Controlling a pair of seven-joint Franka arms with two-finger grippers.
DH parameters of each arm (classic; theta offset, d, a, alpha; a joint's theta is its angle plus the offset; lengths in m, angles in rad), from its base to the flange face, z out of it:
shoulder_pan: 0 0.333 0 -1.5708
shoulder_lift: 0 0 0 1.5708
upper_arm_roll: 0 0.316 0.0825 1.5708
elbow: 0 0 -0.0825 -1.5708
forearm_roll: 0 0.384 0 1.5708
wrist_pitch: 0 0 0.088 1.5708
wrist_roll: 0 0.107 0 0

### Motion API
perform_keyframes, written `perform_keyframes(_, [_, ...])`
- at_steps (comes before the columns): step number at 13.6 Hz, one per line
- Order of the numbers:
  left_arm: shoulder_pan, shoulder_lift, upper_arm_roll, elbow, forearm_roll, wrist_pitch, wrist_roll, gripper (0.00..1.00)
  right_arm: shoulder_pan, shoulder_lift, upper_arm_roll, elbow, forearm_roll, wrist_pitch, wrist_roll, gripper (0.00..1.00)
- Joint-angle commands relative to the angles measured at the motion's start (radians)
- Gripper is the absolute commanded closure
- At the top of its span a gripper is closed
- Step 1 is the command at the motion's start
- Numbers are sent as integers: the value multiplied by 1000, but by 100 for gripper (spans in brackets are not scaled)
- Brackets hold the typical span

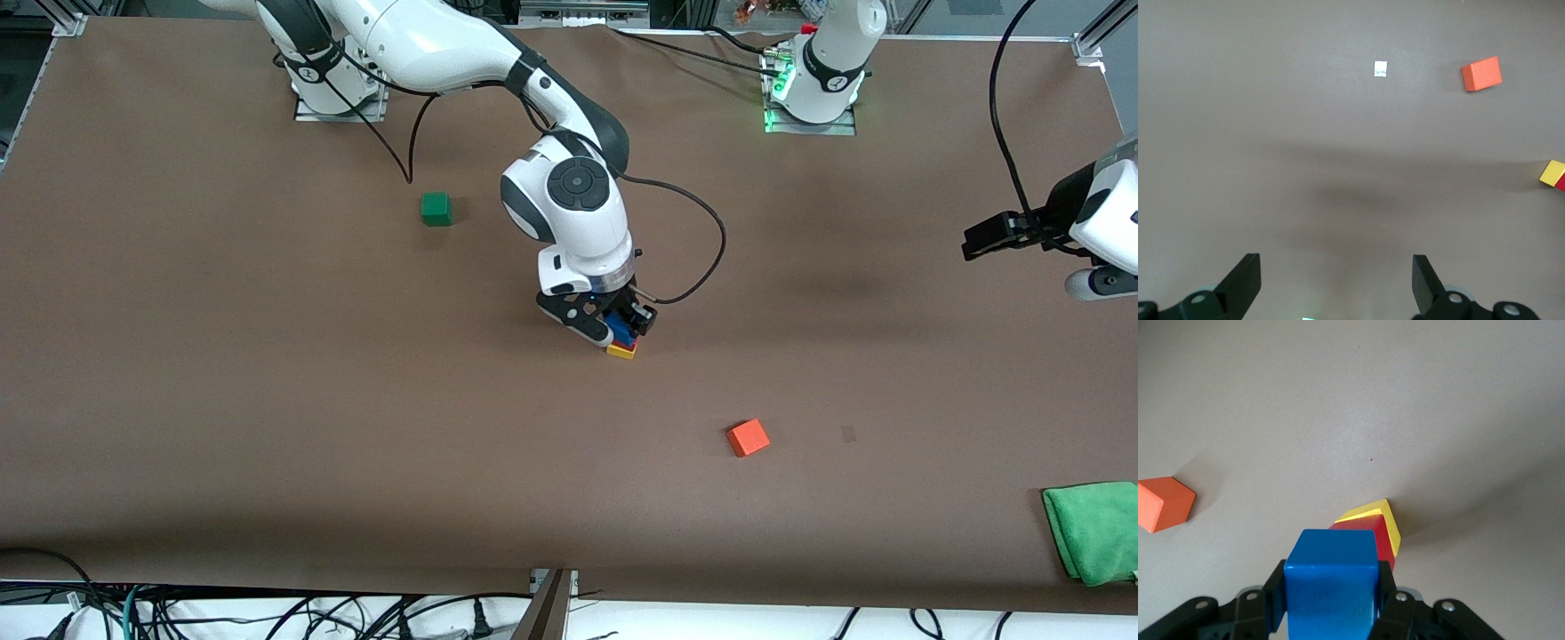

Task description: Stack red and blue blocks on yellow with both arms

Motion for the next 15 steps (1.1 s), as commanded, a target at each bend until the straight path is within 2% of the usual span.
perform_keyframes(1, [0, -20, 6, -14, -11, 9, 12, 0, 7, 29, 1, 41, -15, 16, 18, 45])
perform_keyframes(3, [0, -20, 6, -12, -13, 9, 12, 0, 7, 29, 1, 41, -15, 18, 15, 40])
perform_keyframes(5, [2, -20, 6, -12, -13, 9, 13, 0, 7, 29, 1, 41, -15, 19, 10, 18])
perform_keyframes(6, [2, -20, 6, -14, -13, 9, 13, 0, 5, 29, 1, 41, -15, 19, 10, 1])
perform_keyframes(11, [2, -19, 8, -12, -13, 9, 13, 0, -5, 21, 9, 41, -6, 7, 9, 0])
perform_keyframes(13, [2, -19, 6, -12, -13, 9, 13, 0, -31, -5, 9, 44, 6, -68, -3, 0])
perform_keyframes(15, [0, -19, 6, -9, -13, 9, 13, 0, -59, -80, 7, 43, 28, -157, -84, 0])
